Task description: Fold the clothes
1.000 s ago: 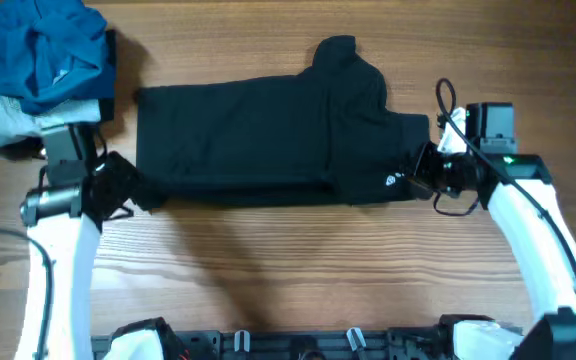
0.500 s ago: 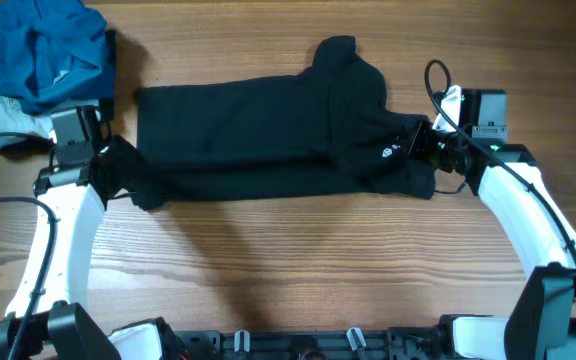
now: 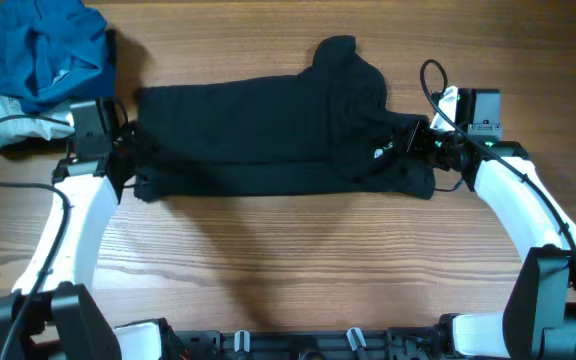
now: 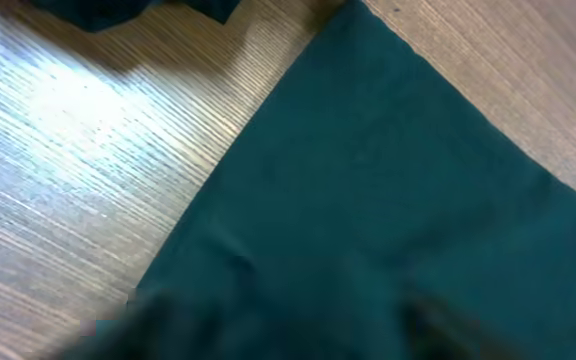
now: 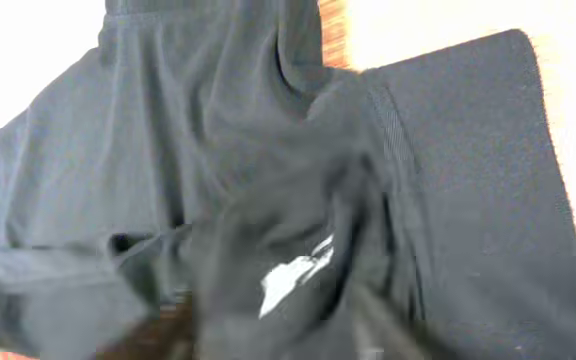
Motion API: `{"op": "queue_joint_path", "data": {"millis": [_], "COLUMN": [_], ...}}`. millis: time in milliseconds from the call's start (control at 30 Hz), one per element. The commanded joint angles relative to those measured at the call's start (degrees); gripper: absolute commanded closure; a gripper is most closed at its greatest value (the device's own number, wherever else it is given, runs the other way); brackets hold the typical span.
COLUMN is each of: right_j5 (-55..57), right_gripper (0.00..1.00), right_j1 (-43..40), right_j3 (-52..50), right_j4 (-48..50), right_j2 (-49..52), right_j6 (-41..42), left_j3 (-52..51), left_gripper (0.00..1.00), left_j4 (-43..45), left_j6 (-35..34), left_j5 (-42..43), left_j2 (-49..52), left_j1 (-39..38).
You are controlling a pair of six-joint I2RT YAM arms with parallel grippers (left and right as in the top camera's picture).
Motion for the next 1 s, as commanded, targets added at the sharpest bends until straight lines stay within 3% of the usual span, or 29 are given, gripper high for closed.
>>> {"op": "queue_joint_path", "data": {"millis": [0, 100, 233, 400, 533, 800, 967], "right_j5": [0.8, 0.8, -1.5, -2.1, -3.2, -7.5, -7.4], "right_gripper": [0.40, 0.40, 0.40, 0.37, 0.33, 0.33, 0.33], "right_j1": [0.0, 0.0, 0.0, 0.0, 0.0, 0.5, 2.7], "right_j3": [0.7, 1.7, 7.1, 19.2, 23.5, 23.5, 23.5], "right_j4": [1.0, 1.0, -3.7, -12.5, -10.4, -7.0, -8.9], "right_j2": [0.8, 0.7, 0.5, 0.5, 0.5, 0.5, 0.5], "right_j6": [-0.4, -0.5, -3.8, -11.5, -14.6, -14.0, -16.2], "left_j3": [0.7, 0.7, 2.7, 13.5, 20.7, 36.3, 47.4], "left_gripper": [0.00, 0.00, 0.00, 0.01, 0.00, 0.01, 0.01], "left_j4": [1.3, 3.6, 3.5, -2.6, -4.0, -10.2, -14.1], "left_j6": [0.6, 5.6, 6.1, 9.0, 12.4, 16.6, 17.7], "left_j5": [-4.0, -4.3, -2.5, 6.6, 11.5, 14.2, 10.3], "left_j2": [0.6, 0.5, 0.5, 0.7, 2.6, 22.1, 32.7], "left_j1": [0.1, 0.1, 0.1, 0.1, 0.1, -0.2, -0.3]}}
